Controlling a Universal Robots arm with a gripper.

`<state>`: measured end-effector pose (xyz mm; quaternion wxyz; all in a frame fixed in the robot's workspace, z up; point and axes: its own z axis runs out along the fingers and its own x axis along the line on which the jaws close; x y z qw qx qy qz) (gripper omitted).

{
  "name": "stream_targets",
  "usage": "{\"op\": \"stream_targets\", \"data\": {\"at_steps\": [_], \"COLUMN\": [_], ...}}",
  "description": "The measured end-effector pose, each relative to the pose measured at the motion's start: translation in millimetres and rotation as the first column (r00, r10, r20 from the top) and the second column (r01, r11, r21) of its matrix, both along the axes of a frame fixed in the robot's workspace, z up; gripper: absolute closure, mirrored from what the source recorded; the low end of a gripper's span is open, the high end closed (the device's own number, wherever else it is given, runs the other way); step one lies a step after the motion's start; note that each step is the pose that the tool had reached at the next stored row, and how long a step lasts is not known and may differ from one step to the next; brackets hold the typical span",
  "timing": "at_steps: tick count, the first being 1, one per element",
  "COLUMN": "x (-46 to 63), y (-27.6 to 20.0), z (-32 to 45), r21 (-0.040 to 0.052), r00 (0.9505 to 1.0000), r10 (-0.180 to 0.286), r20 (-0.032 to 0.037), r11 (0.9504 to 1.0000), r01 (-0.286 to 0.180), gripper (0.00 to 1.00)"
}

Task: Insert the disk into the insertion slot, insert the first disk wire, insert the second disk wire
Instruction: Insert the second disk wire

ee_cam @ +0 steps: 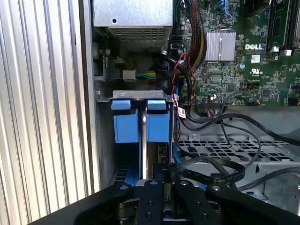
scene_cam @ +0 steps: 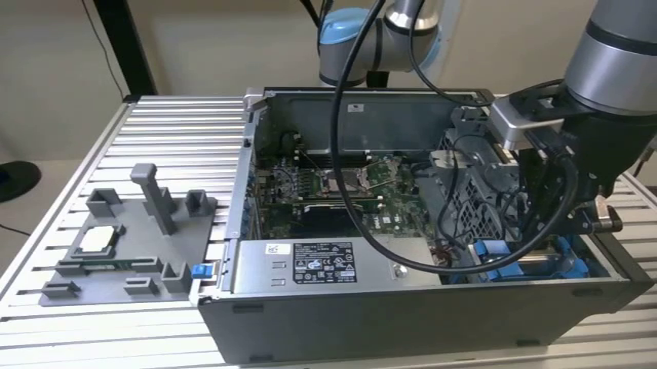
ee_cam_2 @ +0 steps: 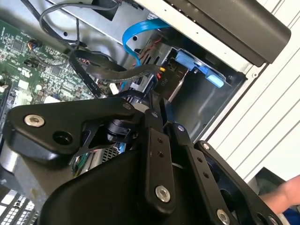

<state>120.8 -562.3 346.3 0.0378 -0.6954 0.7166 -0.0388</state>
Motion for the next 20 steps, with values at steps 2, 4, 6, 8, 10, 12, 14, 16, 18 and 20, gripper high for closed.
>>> {"op": "stream_targets", "data": {"at_steps": [2, 4, 6, 8, 10, 12, 14, 16, 18, 20], "x": [0.0, 0.0, 0.0, 0.0, 0.0, 0.0, 0.0, 0.0, 0.0, 0.0], "y": [0.0, 0.1, 0.1, 0.3, 0.5, 0.6, 0.8, 1.1, 1.4, 1.7], "z": [-0.4, -0.8, -1.2, -1.6, -2.1, -2.6, -3.1, -3.6, -4.2, -4.7], "r21": [0.0, 0.0, 0.0, 0.0001, 0.0002, 0.0002, 0.0001, 0.0001, 0.0, 0.0], "r00": [1.0, 1.0, 1.0, 1.0, 1.0, 1.0, 1.0, 1.0, 1.0, 1.0], "r10": [0.0, 0.0, 0.0, 0.0, 0.0, 0.0, 0.0, 0.0, 0.0, 0.0], "r20": [0.0003, 0.0008, 0.0014, 0.0019, 0.0024, 0.0029, 0.0032, 0.0034, 0.0035, 0.0037], "r11": [1.0, 1.0, 1.0, 1.0, 1.0, 1.0, 1.0, 1.0, 1.0, 1.0], "r01": [0.0, 0.0, 0.0, 0.0, 0.0, 0.0, 0.0, 0.0, 0.0, 0.0], "gripper": [1.0, 1.0, 1.0, 1.0, 1.0, 1.0, 1.0, 1.0, 1.0, 1.0]}}
